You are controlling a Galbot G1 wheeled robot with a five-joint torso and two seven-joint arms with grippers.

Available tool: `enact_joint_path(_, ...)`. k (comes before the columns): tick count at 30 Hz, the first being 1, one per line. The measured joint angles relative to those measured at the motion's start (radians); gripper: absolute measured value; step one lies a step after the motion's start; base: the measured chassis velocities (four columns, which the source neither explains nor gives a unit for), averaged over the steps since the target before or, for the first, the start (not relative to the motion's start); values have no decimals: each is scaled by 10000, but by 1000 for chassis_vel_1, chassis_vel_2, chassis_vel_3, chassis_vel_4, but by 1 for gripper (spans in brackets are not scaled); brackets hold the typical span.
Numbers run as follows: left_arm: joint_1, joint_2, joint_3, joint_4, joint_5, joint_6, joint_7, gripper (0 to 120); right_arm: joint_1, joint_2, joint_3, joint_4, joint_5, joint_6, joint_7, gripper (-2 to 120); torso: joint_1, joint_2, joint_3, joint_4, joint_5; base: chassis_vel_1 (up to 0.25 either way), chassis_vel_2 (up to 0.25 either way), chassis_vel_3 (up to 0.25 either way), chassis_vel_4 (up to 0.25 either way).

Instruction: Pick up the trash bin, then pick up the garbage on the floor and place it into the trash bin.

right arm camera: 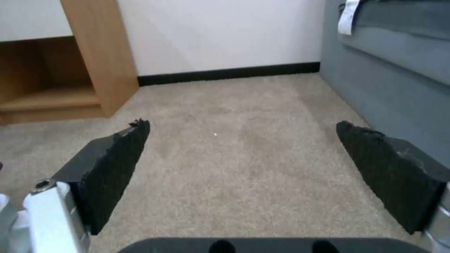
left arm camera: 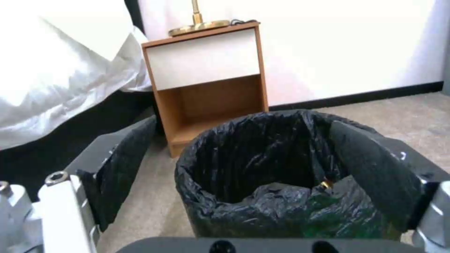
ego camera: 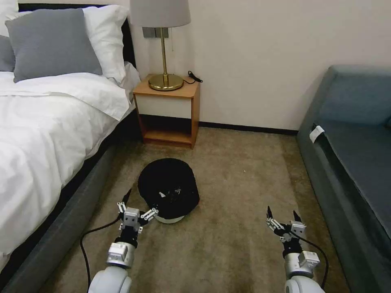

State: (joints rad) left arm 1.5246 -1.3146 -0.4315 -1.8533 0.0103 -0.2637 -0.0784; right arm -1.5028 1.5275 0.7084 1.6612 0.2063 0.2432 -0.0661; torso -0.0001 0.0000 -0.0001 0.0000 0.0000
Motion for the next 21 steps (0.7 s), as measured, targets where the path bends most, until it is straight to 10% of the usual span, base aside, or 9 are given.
enact_joint_path(21,-37,-10,2,15,-94,20,-43,100,1,-2,-5,2,24,5,-12,100,0,0,0,0,0,0,0,0,0)
